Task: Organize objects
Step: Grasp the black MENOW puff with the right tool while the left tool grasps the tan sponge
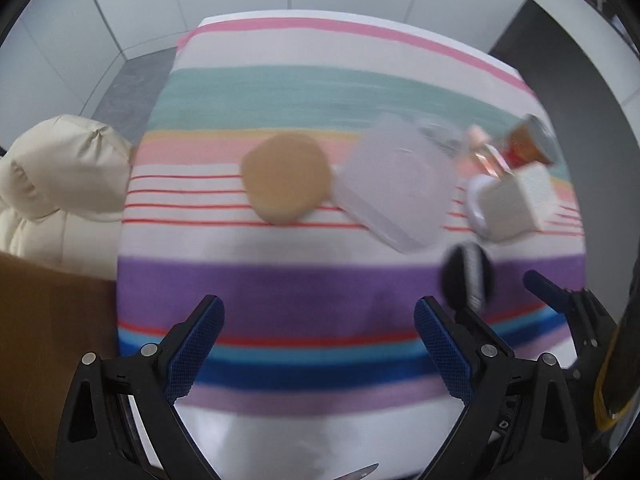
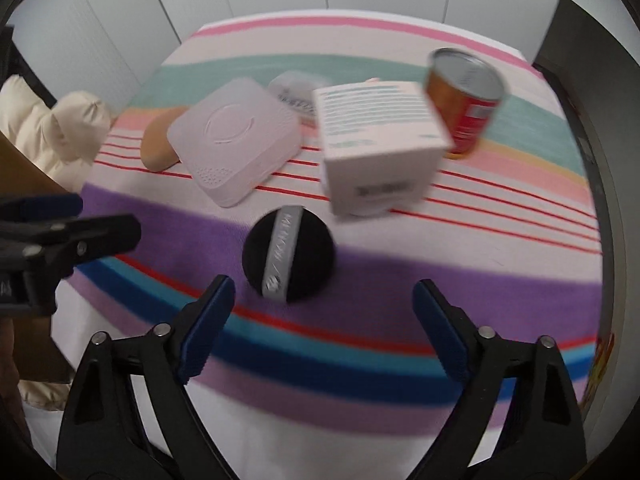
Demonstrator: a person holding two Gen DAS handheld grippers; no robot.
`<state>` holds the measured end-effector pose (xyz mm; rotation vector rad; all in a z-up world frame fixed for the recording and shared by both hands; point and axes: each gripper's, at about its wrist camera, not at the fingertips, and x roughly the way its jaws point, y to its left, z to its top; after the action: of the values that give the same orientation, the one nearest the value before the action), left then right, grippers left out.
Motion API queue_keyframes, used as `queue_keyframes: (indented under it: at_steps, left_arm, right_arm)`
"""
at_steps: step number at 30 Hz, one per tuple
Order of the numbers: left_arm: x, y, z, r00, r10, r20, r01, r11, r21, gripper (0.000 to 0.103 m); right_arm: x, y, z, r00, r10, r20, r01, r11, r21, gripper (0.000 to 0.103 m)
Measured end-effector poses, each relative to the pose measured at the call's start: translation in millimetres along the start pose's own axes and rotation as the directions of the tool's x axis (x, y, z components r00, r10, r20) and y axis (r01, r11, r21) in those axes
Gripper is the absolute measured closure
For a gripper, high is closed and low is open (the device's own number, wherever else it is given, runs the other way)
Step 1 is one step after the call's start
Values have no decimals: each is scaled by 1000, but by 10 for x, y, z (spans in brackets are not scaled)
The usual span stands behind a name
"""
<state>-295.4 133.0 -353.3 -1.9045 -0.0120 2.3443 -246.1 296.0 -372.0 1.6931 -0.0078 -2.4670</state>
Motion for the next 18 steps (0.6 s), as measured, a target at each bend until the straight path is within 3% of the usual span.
queue_keyframes:
  at_steps: [5, 7, 13, 15, 18]
  left_arm:
    - [240, 258, 201, 998, -56, 18, 57, 996, -72, 6]
    - [398, 291, 274, 999, -30, 12, 31, 997, -74, 4]
    - [537, 69, 475, 992, 101, 82, -99, 995, -27, 2]
    - [552, 14, 524, 990, 96, 107, -94, 995, -26, 4]
    - [530, -38, 547, 986, 98, 134, -95, 995, -28, 17]
  right_arm:
    - [133, 103, 15, 997, -64, 34, 66, 996, -53, 26]
    - [87, 121, -16, 996, -62, 61, 66, 996, -64, 50]
    - [30, 75, -47, 996, -44, 80, 48, 998, -48, 53]
    - [6, 15, -60, 997, -28, 77, 29, 999, -19, 53]
    - [-18, -31, -93, 997, -23, 78, 23, 1000, 1, 53]
